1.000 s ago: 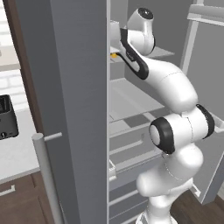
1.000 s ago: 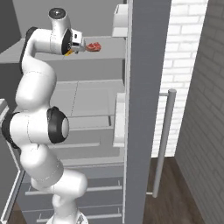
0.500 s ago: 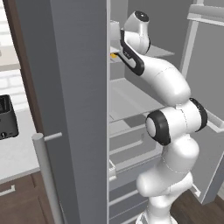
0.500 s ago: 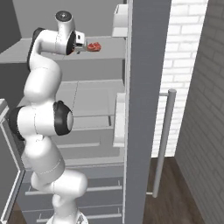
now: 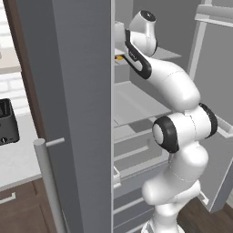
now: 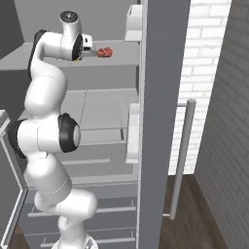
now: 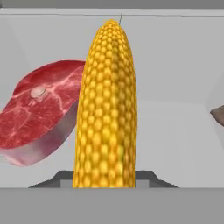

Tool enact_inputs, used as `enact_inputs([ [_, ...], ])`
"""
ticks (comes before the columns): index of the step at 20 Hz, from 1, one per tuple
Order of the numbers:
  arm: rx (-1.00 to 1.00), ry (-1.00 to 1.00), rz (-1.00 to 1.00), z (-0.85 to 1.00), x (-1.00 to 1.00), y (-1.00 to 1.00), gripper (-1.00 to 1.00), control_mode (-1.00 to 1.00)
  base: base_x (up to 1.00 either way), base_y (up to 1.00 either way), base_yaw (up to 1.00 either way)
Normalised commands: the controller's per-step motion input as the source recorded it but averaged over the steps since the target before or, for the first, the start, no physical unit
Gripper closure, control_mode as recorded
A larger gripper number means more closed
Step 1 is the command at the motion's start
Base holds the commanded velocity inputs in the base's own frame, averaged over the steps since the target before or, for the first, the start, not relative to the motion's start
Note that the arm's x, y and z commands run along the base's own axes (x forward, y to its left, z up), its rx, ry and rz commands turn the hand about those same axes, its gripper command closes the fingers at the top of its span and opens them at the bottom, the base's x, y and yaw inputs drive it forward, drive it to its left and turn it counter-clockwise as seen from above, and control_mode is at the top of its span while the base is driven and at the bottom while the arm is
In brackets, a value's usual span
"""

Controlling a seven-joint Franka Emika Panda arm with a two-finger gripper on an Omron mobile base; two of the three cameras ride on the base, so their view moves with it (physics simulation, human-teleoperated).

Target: Place one corn and one steak in each tupperware on the nearby counter, to pack two identical lunches.

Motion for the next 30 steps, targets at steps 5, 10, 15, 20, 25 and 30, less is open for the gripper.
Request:
enact_inputs([
  [5, 0.00, -0.01, 0.00, -0.12, -0.35, -0.01, 1.00, -1.00, 0.00, 0.00, 0.00],
  [10, 0.06, -0.13, 0.00, 0.07, -1.00, -0.17, 1.00, -1.00, 0.00, 0.00, 0.00],
  [15, 0.07, -0.18, 0.00, -0.09, -1.00, -0.38, 1.00, -1.00, 0.00, 0.00, 0.00],
  [20, 0.09, -0.10, 0.00, -0.17, -1.00, -0.54, 1.00, -1.00, 0.00, 0.00, 0.00],
  [25, -0.02, 0.11, 0.00, -0.71, -1.00, -0.31, 1.00, -1.00, 0.00, 0.00, 0.00],
  [30, -0.17, 0.40, -0.01, -1.00, -1.00, -0.02, 1.00, -1.00, 0.00, 0.00, 0.00],
])
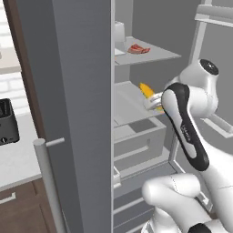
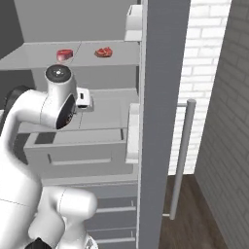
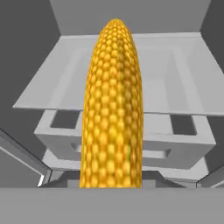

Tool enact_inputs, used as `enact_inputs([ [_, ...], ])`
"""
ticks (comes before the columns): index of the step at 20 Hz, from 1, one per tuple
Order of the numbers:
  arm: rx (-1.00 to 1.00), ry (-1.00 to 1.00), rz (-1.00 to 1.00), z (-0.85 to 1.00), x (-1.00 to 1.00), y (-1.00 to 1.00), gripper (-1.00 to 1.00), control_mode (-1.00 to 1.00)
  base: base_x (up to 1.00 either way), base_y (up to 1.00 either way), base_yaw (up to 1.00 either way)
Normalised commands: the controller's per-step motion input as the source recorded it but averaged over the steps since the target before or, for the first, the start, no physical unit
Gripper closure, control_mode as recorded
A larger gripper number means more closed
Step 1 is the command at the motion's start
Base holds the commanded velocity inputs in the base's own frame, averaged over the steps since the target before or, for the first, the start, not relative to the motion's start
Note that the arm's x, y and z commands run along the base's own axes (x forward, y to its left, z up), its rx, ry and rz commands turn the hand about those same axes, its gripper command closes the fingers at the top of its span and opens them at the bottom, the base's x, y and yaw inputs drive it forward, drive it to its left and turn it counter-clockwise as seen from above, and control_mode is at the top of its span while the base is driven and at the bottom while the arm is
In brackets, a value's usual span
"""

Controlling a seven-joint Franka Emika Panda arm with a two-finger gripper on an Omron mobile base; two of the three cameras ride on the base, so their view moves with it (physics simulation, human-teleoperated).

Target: Place one corn and one steak in each tupperware on the nearby counter, to pack two identical lunches.

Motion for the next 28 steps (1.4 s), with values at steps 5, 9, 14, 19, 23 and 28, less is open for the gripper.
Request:
enact_inputs([
  [5, -0.08, 0.47, -0.01, -0.99, -0.99, -0.19, 1.00, -1.00, 0.00, 0.00, 0.00],
  [9, -0.07, 0.50, -0.03, -0.92, -1.00, -0.17, 1.00, -1.00, 0.00, 0.00, 0.00],
  [14, -0.01, 0.08, 0.00, -0.17, -0.20, -0.03, 1.00, 1.00, -0.80, -0.02, 0.01],
  [19, 0.00, 0.00, 0.00, 0.00, 0.00, 0.00, 1.00, 1.00, -1.00, 0.09, 0.20],
  [23, 0.00, 0.00, 0.00, 0.00, 0.00, 0.00, 1.00, 1.00, -1.00, 0.52, 0.47],
  [28, 0.00, 0.00, 0.00, 0.00, 0.00, 0.00, 1.00, 1.00, -1.00, 0.78, 0.52],
])
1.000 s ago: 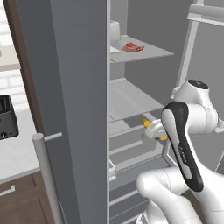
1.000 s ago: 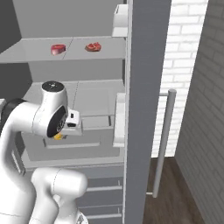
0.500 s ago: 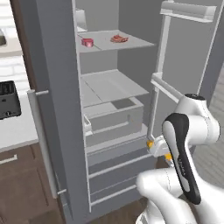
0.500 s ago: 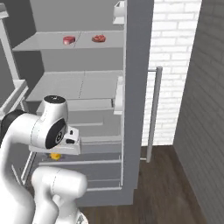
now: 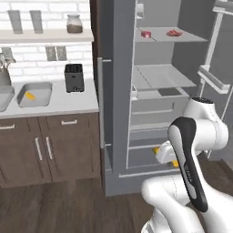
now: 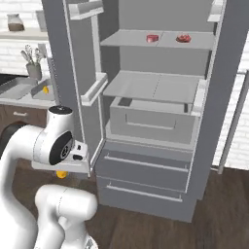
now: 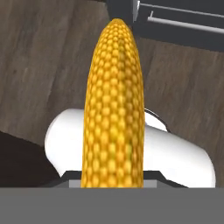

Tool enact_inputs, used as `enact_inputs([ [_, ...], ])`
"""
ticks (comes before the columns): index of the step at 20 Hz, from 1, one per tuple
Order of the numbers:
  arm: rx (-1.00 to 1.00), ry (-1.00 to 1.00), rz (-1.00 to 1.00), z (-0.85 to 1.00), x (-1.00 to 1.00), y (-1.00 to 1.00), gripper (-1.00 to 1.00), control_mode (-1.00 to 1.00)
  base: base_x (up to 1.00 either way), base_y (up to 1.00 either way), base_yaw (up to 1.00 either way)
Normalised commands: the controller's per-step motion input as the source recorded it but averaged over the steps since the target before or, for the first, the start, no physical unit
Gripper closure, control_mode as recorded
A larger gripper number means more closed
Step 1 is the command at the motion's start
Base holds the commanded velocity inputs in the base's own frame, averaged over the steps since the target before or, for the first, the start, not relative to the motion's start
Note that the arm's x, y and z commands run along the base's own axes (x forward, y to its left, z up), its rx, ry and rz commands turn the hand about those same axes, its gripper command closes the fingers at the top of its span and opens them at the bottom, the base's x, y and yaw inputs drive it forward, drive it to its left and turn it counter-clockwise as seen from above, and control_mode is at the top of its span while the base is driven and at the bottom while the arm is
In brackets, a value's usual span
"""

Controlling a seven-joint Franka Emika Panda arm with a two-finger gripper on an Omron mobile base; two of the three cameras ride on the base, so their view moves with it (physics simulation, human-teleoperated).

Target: Place one corn and one steak in each tupperware on the nearby counter, to pack two identical lunches.

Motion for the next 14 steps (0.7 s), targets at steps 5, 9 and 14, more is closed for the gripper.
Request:
enact_inputs([
  [5, 0.00, 0.00, 0.00, 0.00, 0.00, 0.00, 1.00, 1.00, -0.34, 1.00, 0.44],
  [9, 0.00, 0.00, 0.00, 0.00, 0.00, 0.00, 1.00, 1.00, 0.98, 0.91, 0.23],
  [14, 0.00, 0.00, 0.00, 0.00, 0.00, 0.00, 1.00, 1.00, 0.88, 0.98, 0.20],
])
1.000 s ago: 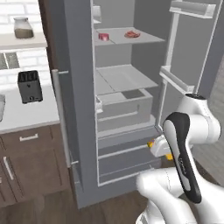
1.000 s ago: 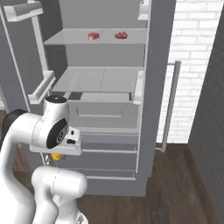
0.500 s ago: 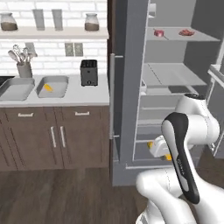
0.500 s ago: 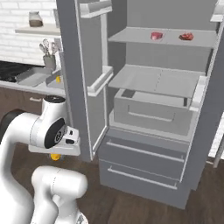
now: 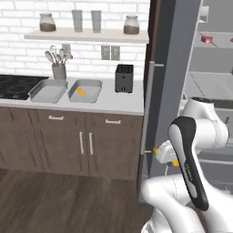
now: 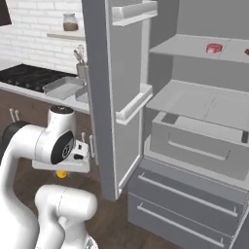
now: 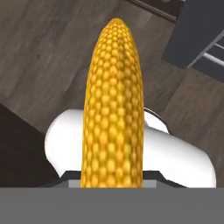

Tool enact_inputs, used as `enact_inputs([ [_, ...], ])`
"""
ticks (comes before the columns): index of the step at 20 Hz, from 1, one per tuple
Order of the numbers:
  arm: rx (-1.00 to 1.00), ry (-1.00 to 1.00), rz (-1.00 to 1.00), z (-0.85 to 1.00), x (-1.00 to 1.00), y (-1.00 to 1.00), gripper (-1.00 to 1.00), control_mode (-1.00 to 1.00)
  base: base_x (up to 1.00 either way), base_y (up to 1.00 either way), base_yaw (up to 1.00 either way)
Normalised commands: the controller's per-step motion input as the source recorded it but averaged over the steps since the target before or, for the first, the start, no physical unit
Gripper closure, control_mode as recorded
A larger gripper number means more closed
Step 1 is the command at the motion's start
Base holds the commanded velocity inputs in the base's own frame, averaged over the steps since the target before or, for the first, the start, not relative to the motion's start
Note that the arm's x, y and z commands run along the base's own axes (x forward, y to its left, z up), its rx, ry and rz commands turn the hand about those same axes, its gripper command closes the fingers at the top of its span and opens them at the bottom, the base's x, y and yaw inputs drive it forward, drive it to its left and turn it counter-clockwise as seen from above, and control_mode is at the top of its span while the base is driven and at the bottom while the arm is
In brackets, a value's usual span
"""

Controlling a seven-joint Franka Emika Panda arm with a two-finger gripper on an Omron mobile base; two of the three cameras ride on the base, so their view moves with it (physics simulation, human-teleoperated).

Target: Place one corn and one steak in each tupperware on the nearby counter, to pack two identical lunches.

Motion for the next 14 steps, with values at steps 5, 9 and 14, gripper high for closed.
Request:
enact_inputs([
  [5, 0.00, 0.00, 0.00, 0.00, 0.00, 0.00, 1.00, 1.00, 0.41, 1.00, 0.17],
  [9, 0.00, 0.00, 0.00, 0.00, 0.00, 0.00, 1.00, 1.00, 0.00, 1.00, 0.13],
  [14, 0.00, 0.00, 0.00, 0.00, 0.00, 0.00, 1.00, 1.00, 0.07, 1.00, 0.16],
])
